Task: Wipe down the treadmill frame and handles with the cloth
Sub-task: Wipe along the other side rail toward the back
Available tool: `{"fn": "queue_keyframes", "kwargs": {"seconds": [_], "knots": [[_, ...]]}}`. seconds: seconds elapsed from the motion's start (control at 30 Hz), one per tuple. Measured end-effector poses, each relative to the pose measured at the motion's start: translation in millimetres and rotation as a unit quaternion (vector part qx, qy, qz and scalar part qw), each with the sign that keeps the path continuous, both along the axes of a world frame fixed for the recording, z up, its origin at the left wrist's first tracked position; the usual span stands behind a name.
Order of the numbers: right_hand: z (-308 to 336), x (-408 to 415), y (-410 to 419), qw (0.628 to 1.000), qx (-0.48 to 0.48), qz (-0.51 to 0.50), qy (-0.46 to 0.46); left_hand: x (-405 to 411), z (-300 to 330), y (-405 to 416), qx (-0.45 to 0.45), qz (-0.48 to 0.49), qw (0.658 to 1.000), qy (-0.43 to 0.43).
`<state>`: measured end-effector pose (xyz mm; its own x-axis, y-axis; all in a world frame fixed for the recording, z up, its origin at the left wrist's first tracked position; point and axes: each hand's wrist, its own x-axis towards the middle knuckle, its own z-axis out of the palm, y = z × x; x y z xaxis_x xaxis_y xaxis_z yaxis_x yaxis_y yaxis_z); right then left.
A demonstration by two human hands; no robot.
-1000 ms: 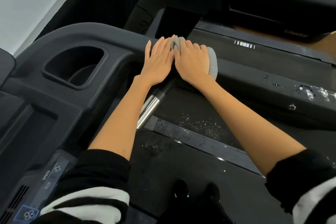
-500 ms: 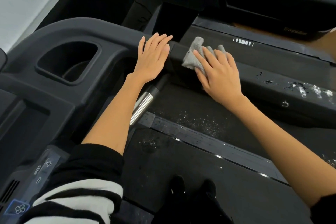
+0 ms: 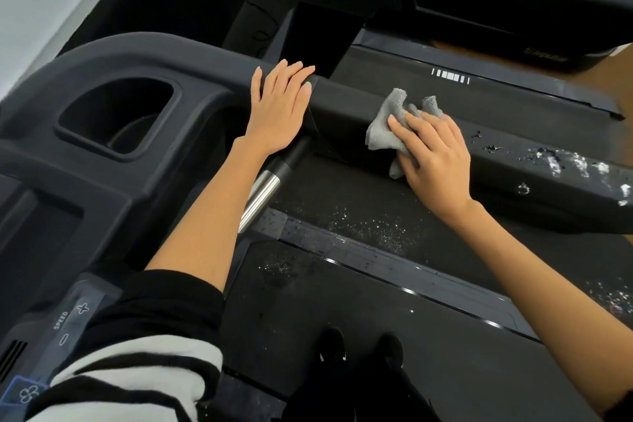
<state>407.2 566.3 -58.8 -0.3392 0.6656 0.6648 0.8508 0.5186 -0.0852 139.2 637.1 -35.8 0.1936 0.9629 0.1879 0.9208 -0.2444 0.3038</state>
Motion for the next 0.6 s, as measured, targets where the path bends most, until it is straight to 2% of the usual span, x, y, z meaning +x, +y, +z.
{"fn": "queue_keyframes", "kwargs": {"seconds": [0.13,0.27,0.37,0.43,0.5,0.6], "knots": [[10.5,-28.3,7.2,0.997,-0.036,-0.066,0.007,7.7,0.1,-4.9,0.022,0.018,1.0,-0.007],[19.4,-65.4,18.2,0.987,-0.094,-0.123,0.032,20.3,5.6,-4.7,-0.017,0.05,0.998,-0.046],[21.7,-79.8,20.9,0.981,-0.153,-0.112,0.042,31.3,16.6,-6.4,-0.05,0.04,0.991,-0.121],[27.9,-81.3,21.3,0.971,-0.209,-0.084,0.083,41.5,22.8,-12.3,-0.034,0.005,0.98,-0.194],[38.0,-78.0,21.4,0.941,-0.29,-0.016,0.176,54.4,27.0,-20.6,-0.003,-0.033,0.972,-0.233],[53.3,-63.0,20.5,0.855,-0.364,0.094,0.357,74.5,29.6,-28.8,0.036,-0.081,0.973,-0.213]]}}
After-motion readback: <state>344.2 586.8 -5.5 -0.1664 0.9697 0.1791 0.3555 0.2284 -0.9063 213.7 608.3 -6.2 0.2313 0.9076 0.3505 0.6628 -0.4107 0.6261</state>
